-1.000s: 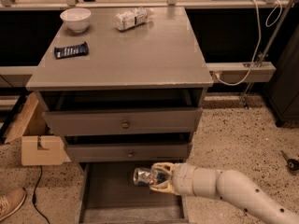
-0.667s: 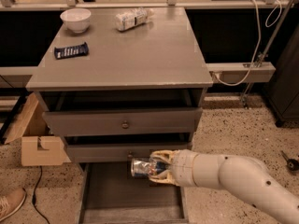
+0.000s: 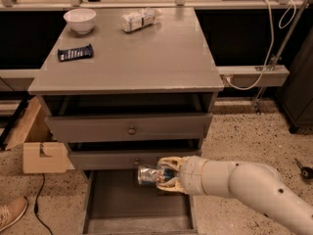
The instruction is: Pick redbull can from bottom drawer and place on counter
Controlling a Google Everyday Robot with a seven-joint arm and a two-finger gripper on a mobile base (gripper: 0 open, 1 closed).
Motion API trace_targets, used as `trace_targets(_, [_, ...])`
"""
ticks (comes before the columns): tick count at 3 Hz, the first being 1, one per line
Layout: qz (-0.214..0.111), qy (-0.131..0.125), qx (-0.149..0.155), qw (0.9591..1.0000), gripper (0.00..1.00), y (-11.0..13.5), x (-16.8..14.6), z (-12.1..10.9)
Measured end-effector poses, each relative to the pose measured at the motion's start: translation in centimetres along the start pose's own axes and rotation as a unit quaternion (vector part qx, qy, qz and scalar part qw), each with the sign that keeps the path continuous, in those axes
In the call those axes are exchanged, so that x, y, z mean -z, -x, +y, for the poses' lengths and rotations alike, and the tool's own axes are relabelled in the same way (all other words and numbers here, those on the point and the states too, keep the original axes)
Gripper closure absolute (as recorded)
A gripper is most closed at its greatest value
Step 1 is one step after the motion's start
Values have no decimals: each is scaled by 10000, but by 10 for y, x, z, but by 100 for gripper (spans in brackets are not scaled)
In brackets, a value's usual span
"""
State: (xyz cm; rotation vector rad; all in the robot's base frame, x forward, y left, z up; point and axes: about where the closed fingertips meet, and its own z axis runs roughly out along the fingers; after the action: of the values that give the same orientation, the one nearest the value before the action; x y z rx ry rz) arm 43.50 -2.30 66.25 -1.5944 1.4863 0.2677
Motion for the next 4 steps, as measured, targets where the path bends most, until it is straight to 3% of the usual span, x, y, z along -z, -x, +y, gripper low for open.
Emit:
trace_targets(1, [31, -154, 47, 9999, 100, 5, 13, -28])
trace_targets(2, [259, -314, 95, 9991, 100, 18, 39, -80])
trace_targets(3, [633, -550, 193, 9963, 100, 41, 70, -146])
trace_targets(4, [937, -626, 196, 9934, 100, 57, 84, -202])
